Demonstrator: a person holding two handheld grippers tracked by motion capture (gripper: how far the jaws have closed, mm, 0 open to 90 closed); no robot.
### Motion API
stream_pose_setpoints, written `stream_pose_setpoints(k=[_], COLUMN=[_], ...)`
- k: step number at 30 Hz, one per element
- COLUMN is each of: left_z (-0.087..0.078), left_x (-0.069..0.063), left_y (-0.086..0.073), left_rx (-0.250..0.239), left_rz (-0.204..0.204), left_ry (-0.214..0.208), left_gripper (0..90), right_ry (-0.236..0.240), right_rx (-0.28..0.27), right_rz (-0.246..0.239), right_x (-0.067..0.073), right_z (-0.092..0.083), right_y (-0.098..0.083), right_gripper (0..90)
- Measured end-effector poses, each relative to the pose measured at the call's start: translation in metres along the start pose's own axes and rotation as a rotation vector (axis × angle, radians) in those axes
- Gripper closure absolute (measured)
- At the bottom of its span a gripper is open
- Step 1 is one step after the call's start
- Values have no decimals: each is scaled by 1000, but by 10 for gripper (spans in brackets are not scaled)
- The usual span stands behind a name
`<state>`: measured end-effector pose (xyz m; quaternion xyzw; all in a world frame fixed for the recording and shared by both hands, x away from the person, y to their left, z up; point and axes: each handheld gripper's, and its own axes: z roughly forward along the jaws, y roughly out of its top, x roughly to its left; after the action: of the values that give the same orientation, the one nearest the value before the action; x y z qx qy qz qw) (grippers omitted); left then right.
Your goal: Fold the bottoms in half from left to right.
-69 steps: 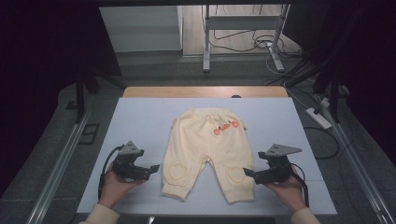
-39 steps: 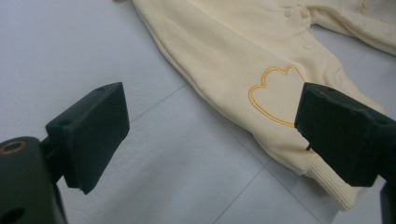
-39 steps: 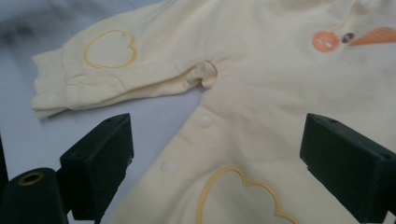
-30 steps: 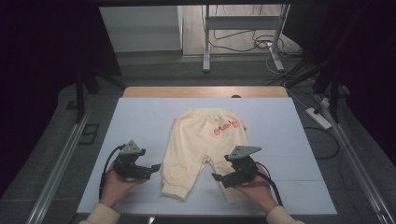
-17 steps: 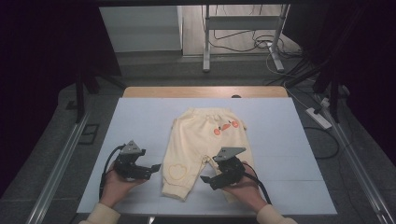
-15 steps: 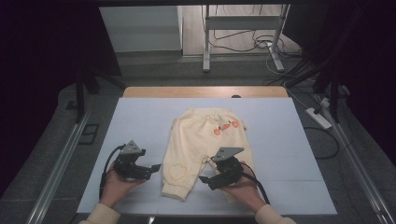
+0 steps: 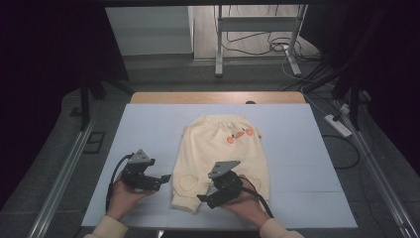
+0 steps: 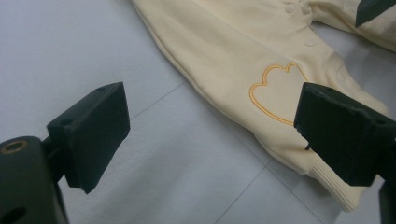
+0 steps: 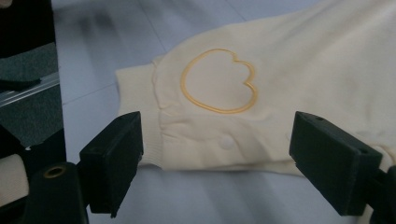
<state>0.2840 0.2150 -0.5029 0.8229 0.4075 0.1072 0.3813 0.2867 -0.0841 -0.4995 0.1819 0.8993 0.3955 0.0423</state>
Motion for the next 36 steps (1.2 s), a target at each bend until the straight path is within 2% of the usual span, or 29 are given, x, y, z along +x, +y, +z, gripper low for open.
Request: stream_pose_setpoints(k=[19,26,29,31,36], left_z=[2,0,0,1,0], left_x=[0,0,1,0,1], left_y=[0,-1,-1,-1,-1], left_rx=[4,-1,0,-3,-1], left_rz=[-1,5,3,1,1], left_ry=[-1,-1,-1,-1,0], left_gripper=[102,103,103,103,103], right_ry=[87,98,104,96,84], right_rx=[54,88,97,119,131], right_rz=[-70,-100,-114,-127,-130], right_x=[29,37,38,39,41], right_z=[39,54,59,62,66], right_y=[18,21,21,21,18], right_gripper=[242,255,297,304,318])
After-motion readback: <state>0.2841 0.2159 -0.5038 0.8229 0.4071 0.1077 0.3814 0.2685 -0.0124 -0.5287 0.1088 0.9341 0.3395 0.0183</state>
